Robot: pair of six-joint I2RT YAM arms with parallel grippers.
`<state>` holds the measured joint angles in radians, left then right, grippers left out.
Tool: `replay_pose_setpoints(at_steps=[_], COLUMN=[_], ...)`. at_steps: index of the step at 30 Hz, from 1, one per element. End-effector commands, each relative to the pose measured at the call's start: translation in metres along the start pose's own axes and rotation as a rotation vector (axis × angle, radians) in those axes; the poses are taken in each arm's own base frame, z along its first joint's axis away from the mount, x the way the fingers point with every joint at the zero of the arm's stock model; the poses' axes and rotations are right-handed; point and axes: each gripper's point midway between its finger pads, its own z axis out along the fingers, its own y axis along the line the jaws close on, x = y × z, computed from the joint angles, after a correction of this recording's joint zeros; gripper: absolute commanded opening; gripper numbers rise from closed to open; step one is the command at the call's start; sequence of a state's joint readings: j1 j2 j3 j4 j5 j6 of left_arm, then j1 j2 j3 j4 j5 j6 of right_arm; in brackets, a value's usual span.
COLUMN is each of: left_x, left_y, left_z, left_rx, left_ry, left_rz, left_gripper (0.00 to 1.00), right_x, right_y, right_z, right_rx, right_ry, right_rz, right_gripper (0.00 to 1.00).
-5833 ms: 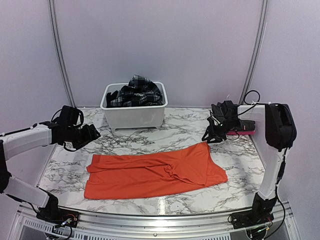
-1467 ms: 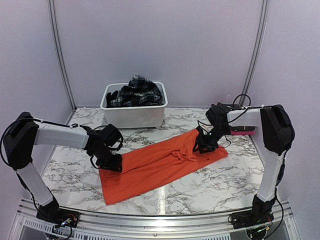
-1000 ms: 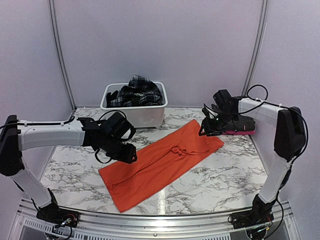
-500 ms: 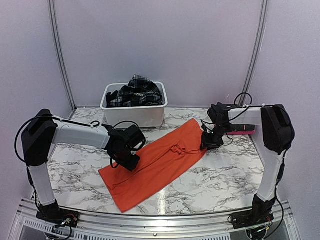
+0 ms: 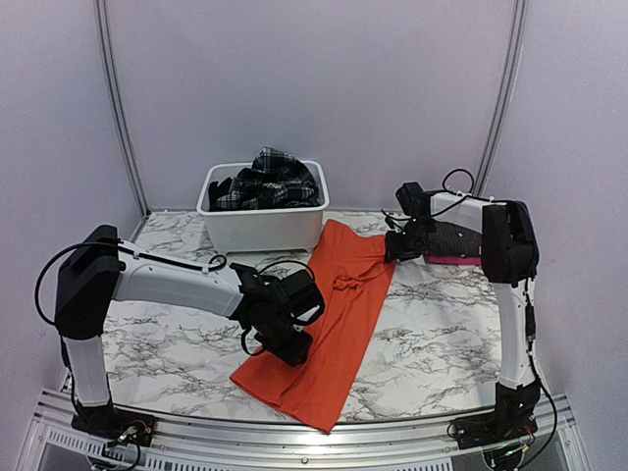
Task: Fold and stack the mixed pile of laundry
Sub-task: Rotate the rectangle-folded T-shirt at the center of the board.
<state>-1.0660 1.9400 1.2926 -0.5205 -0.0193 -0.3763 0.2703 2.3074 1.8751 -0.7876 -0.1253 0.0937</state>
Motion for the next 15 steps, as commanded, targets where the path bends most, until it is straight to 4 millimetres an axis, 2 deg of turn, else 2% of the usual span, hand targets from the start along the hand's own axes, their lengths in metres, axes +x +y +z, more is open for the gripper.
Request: replay_pose_setpoints(at_steps=[1, 3, 6, 10, 13, 15], left_x=[-0.018, -0.026, -0.028, -0.026, -0.020, -0.014], left_y=[-0.027, -0.024, -0.012, 0.011, 0.026, 0.032], left_z=[-0.022, -0.032, -0.041, -0.041, -0.034, -0.026], left_rx=[0.079, 0.069, 0.043, -0.015, -0.056, -0.085], left_ry=[-0.030, -0.065, -0.089, -0.094, -0.076, -0.057], left_rz=[-0.044, -0.042, -0.038, -0.040, -0.038, -0.013], left_gripper=[0.43, 0.44, 0.44, 0.44, 0.44, 0.44], right_x=[-0.011, -0.008, 0.006, 0.022, 0.029, 0.035], right_y=[-0.017, 0.000, 0.031, 0.069, 0.086, 0.089], right_z=[-0.053, -0.067, -0.072, -0.058, -0.043, -0.031], right_rx=[0.083, 0.018, -0.077, -0.154, -0.175, -0.192], right_ry=[-0.046, -0.078, -0.079, -0.062, -0.037, -0.018], right_rz=[0.006, 0.012, 0.021, 0.006, -0.008, 0.000], right_gripper=[0.45, 0.45, 0.45, 0.45, 0.44, 0.43])
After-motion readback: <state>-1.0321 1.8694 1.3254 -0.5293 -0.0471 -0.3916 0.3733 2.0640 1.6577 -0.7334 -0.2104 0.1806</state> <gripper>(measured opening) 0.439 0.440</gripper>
